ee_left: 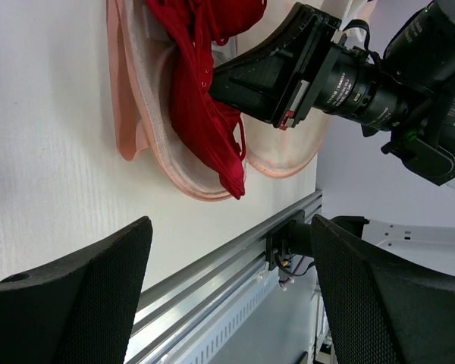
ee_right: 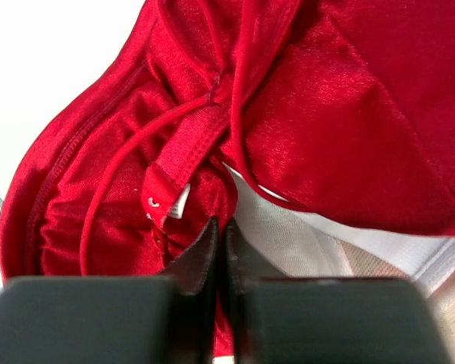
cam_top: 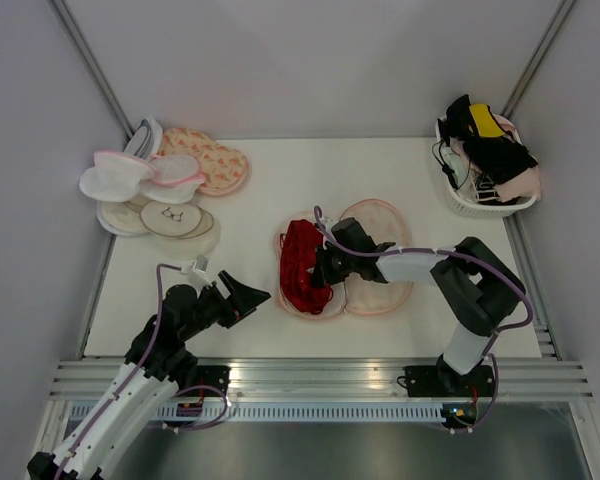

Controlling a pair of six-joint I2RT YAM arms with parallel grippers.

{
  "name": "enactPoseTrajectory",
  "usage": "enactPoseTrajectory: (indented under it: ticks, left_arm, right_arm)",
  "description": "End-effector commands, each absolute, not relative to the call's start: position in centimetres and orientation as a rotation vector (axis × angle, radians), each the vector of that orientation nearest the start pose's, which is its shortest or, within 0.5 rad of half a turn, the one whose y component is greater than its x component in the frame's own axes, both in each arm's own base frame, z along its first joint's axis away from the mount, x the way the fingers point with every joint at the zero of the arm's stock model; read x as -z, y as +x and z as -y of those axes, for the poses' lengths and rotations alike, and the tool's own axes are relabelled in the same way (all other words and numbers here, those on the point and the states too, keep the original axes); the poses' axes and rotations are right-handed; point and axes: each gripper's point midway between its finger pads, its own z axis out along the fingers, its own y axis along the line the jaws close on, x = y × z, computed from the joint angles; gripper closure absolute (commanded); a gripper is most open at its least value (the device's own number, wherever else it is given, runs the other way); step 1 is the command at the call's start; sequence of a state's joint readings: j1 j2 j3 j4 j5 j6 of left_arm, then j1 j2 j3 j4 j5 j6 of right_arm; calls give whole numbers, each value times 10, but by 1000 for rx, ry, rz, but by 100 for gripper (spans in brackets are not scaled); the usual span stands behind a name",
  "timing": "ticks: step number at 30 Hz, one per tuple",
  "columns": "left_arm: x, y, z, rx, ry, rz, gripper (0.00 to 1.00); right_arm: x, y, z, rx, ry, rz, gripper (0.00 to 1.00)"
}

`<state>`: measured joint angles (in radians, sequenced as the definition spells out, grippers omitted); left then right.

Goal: Unzip the laundry bag and remove the bra

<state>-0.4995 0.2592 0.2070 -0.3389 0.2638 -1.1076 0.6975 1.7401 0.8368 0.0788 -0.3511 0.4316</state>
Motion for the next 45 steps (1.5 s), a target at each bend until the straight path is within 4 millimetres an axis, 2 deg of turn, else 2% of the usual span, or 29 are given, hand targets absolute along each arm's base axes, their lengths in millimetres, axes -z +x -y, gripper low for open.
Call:
enactPoseTrajectory:
  ticks: [1,5,8,9,11,12,13,14,16,18,21,24,26,27,29,30,31,32,33,35,36,37,38,39,41,42,43,44,45]
  left_arm:
    - [-137,158,179,1249,-418,-2104,12]
    - [-135,158,179,1247,-414,-2111,12]
    - [-136,158,179,1247,-414,-2107,12]
    - [-136,158,178,1246,-414,-2105,12]
    - [-135,158,178,1244,-416,-2110,12]
    - [-136,158,178,1245,-416,-2108,12]
    - [-135,158,178,1244,-416,-2110,12]
    - [-136,158,178,1244,-416,-2106,12]
    - [-137,159,178,1242,-415,-2107,12]
    - [-139,159,179,1241,-414,-2109,12]
    - [-143,159,179,1241,-402,-2107,12]
    - [-147,159,180,1243,-396,-2112,12]
    - [-150,157,180,1240,-388,-2120,12]
    - [-149,157,180,1237,-391,-2126,12]
    - [-150,156,180,1240,-389,-2134,12]
    - [-149,156,181,1241,-390,-2140,12]
    - [-151,155,182,1251,-388,-2144,12]
    - [-149,155,182,1250,-391,-2154,12]
    - [-148,154,183,1254,-396,-2162,12]
    - [-147,153,184,1261,-400,-2179,12]
    - [-147,152,185,1266,-402,-2186,12]
    - [-147,151,186,1274,-398,-2191,12]
    - [-148,150,186,1278,-400,-2194,12]
    - [-147,149,187,1284,-408,-2203,12]
    - [-152,147,189,1300,-391,-2209,12]
    - [-151,146,188,1296,-392,-2218,12]
    - [-153,145,189,1305,-385,-2220,12]
    - [-158,145,190,1312,-375,-2211,12]
    - [-159,144,190,1312,-375,-2216,12]
  right_arm:
    - [-28,262,-320,-920,-538,-2464,99]
    - [-39,264,-321,-923,-536,-2448,100]
    - [-70,268,-320,-922,-536,-2380,100]
    - [-88,266,-316,-914,-534,-2355,100]
    - [-119,276,-311,-882,-511,-2287,100]
    - [-145,279,-309,-889,-500,-2227,99]
    - [-154,279,-303,-872,-489,-2222,100]
    - [-175,290,-299,-843,-462,-2176,100]
    - [-210,297,-291,-819,-436,-2111,100]
    - [-233,314,-275,-751,-367,-2074,100]
    - [-248,338,-252,-665,-285,-2052,100]
    - [-279,374,-218,-510,-172,-1974,100]
    - [-290,394,-189,-417,-83,-1944,99]
    - [-305,403,-178,-381,-53,-1908,100]
    - [-315,420,-151,-307,20,-1879,100]
    - [-331,428,-140,-275,60,-1845,100]
    - [-336,437,-119,-226,107,-1831,99]
    - [-337,445,-109,-197,132,-1829,100]
    - [-352,454,-87,-148,187,-1792,100]
    - [-354,466,-70,-114,223,-1794,100]
    - [-367,472,-59,-95,252,-1762,99]
    - [-371,476,-33,-22,321,-1741,100]
    - [-370,482,-23,6,353,-1736,100]
    - [-380,486,-8,15,387,-1710,100]
    - [-374,498,8,23,434,-1720,99]
    - [-386,502,16,30,461,-1691,99]
    - [-387,505,29,49,491,-1684,100]
    - [-373,513,37,70,517,-1713,100]
    - [-381,516,47,85,556,-1689,100]
